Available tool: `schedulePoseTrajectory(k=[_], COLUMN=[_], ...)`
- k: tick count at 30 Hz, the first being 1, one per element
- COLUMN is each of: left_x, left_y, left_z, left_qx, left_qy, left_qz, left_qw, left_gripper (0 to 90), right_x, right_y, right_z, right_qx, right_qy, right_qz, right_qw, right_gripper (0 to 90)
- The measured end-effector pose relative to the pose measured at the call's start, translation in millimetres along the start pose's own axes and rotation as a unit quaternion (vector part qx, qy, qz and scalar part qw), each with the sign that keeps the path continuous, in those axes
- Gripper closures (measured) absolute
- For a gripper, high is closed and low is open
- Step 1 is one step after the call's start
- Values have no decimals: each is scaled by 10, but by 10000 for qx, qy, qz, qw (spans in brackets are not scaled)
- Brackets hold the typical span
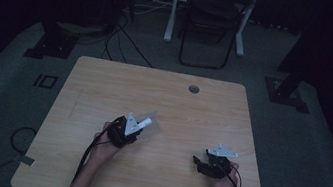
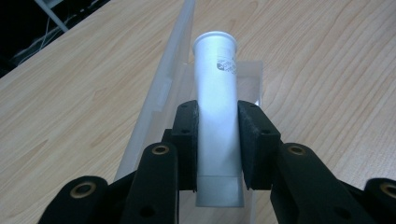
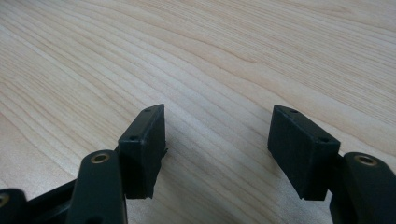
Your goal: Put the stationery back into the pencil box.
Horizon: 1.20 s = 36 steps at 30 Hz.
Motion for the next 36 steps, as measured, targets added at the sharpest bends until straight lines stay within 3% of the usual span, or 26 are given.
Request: schedulePoseTrajectory(k=[36], left_x=[177], left_y=[-66], left_z=[-172], left_qx=[125], left_qy=[270], left_qz=[55], left_qw=[9995], left_gripper=[706], right_x=[-10], right_y=[2], right_z=[-10], right_qx=[20], right_qy=[3], right_qz=[-6], right_qw=[10000], right_gripper=[366])
Point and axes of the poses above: each handheld gripper's, and its own axes: x roughly forward along the jaws, z roughly out of its top, y roughly to its left, the point moved 10 cm from there along x, roughly forward along the jaws, and after that the axes turned 7 degrees about z, right-handed, at the moved point
